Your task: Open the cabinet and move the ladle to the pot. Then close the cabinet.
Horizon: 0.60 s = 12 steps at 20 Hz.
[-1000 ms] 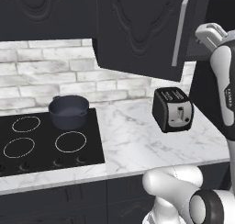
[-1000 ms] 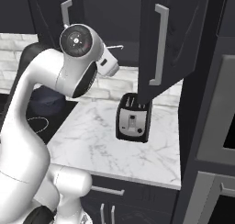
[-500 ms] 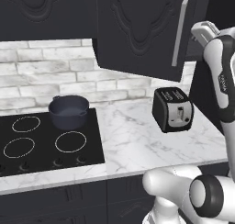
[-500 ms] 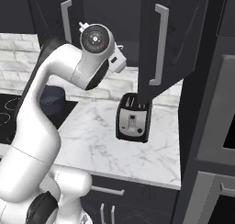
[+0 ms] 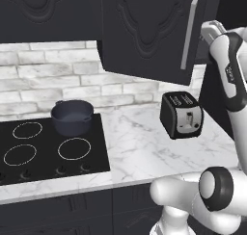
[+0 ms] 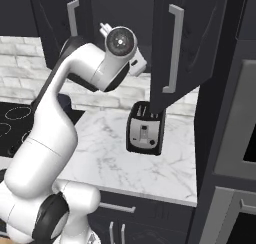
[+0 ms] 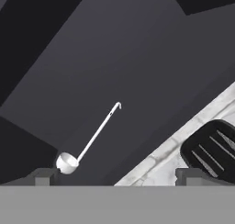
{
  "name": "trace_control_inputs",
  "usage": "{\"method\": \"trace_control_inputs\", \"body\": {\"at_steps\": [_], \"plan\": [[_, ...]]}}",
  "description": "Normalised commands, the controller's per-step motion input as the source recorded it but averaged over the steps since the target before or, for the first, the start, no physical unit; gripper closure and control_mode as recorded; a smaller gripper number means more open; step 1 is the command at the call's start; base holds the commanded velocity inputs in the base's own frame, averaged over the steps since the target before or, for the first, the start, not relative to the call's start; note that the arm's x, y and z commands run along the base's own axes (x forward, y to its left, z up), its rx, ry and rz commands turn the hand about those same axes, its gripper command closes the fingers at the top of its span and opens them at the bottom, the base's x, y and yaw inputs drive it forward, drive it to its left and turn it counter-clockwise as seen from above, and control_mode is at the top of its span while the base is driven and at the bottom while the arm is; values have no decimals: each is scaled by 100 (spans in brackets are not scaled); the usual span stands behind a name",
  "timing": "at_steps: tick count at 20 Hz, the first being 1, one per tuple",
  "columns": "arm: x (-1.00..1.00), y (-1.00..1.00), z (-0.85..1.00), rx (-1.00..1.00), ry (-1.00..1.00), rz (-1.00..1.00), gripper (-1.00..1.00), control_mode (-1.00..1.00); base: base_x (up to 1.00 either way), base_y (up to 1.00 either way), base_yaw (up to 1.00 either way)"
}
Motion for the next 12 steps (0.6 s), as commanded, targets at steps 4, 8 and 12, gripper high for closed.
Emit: {"method": "trace_control_inputs", "body": {"at_steps": [4,8,12], "plan": [[17,17,-11,5,0,2,-100,-100,0,0,0],[0,33,-3,3,-2,2,-100,-100,0,0,0],[-3,34,0,1,-7,8,-100,-100,0,0,0]]}}
